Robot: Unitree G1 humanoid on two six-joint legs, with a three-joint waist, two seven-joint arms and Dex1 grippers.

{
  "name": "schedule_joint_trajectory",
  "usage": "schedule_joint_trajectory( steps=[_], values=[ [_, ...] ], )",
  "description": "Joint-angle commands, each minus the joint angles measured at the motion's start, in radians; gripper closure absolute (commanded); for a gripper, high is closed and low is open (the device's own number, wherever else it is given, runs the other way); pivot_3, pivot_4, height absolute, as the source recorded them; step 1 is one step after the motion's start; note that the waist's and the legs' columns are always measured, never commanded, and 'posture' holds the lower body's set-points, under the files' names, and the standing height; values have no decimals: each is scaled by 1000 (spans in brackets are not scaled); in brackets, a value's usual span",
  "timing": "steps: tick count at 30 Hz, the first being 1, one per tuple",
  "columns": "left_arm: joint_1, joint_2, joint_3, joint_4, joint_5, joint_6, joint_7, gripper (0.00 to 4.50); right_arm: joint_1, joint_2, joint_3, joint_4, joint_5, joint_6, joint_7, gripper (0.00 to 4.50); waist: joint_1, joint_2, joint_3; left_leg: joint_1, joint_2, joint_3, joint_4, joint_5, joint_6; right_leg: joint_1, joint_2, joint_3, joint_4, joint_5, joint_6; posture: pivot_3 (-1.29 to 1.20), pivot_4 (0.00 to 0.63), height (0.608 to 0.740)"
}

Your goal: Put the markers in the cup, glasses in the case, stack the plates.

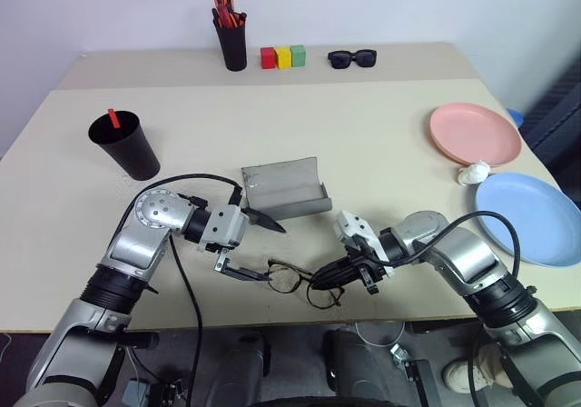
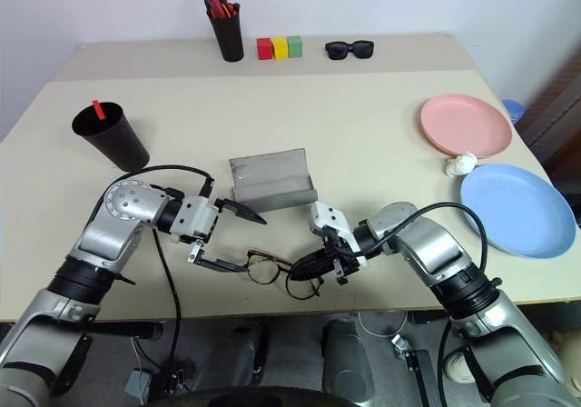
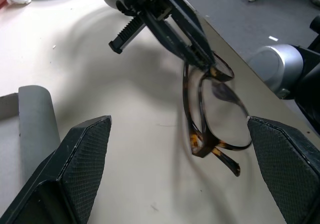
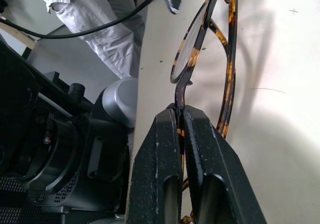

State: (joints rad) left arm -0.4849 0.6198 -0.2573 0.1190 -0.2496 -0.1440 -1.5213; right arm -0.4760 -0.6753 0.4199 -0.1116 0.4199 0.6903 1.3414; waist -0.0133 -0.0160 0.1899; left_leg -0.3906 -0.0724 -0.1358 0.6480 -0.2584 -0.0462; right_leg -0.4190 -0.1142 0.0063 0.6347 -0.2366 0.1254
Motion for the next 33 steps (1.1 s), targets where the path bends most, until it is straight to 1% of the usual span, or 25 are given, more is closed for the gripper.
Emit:
schedule_joint_trajectory(
  steps=[1,11,19,27,30,33],
  values=[
    [0,4,7,-4,-4,-15,3,0,-11,8,-5,12,-27,-16,-19,4468,0,0,0,0,0,0,0,0,0,0,0,0,0,0,0,0,150,740],
    [-11,0,7,2,-4,-9,10,0,-41,2,-34,63,-47,-51,-29,4468,-1,0,0,0,0,0,0,0,0,0,0,0,0,0,0,0,150,740],
    [-6,-13,3,-6,-3,-5,30,0,-86,-62,-79,154,-67,-99,-3,4468,1,0,0,0,0,0,0,0,0,0,0,0,0,0,0,0,150,740],
    [-7,-23,2,-2,1,-5,53,0,-157,-146,-103,318,-121,-192,56,4468,1,0,0,0,0,0,0,0,0,0,0,0,-1,1,0,0,150,740],
    [-7,-30,4,0,6,-5,70,0,-192,-167,-125,429,-160,-267,51,4468,1,0,0,0,0,1,0,0,0,0,0,0,-1,1,0,0,150,740],
    [5,-34,9,-9,8,0,91,0,-206,-176,-166,488,-173,-338,35,4468,1,0,0,0,0,1,0,0,0,0,0,0,-1,1,0,0,150,740]
  ],
)
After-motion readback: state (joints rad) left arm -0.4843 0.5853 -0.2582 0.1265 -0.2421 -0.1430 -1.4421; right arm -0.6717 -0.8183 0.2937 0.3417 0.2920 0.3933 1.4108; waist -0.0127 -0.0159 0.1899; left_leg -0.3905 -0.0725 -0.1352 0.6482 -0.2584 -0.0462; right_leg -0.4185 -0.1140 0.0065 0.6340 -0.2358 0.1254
